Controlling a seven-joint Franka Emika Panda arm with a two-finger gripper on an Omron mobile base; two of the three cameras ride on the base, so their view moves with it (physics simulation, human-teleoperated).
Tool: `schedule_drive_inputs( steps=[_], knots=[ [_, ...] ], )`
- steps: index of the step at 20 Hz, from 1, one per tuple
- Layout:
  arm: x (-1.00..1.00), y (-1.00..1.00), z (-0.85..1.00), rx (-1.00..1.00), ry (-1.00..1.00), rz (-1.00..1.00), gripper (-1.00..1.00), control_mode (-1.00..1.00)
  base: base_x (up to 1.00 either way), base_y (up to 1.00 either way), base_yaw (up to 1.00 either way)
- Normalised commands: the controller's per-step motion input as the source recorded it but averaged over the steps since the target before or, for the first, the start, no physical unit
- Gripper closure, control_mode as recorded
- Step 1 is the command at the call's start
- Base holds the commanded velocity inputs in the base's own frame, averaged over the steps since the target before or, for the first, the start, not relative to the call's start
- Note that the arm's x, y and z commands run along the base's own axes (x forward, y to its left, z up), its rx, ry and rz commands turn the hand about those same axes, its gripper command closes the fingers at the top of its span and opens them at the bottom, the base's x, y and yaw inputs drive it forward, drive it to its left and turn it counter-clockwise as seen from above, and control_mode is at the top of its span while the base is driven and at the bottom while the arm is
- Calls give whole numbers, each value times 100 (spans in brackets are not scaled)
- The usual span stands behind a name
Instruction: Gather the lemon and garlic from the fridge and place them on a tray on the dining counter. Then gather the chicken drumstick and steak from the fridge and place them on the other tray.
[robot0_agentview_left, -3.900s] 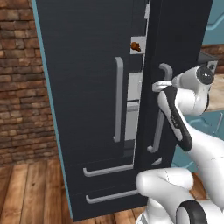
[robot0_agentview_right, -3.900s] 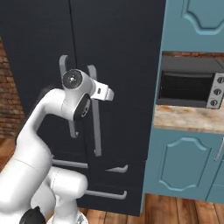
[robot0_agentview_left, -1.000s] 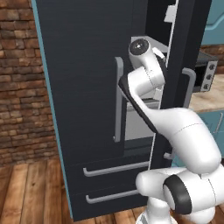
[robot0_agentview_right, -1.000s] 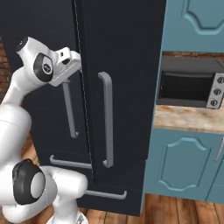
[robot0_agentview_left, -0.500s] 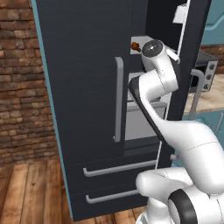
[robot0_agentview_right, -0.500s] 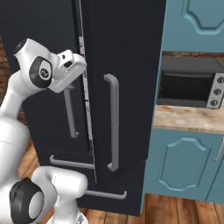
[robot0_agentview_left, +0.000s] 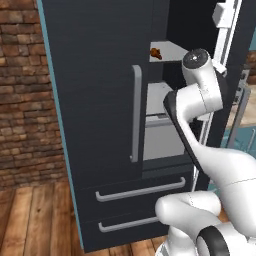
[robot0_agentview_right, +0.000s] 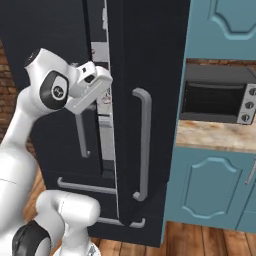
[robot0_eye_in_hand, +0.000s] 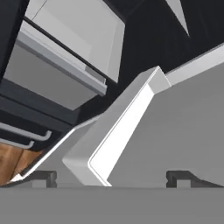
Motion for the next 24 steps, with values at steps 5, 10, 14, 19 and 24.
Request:
schedule_drive_inputs(
  steps=[5, 10, 14, 19, 24],
  knots=[
    [-10, -100, 0, 0, 11, 0, -100, -100, 0, 0, 0],
    [-5, -100, 1, 0, 11, 0, -100, -100, 0, 0, 0],
    [0, -100, 6, 0, 13, 0, -100, -100, 0, 0, 0],
    [3, -99, 3, 0, 13, 0, -100, -100, 0, 0, 0],
    [-7, -41, -1, 0, 2, 6, -100, -100, 0, 0, 0]
  ],
)
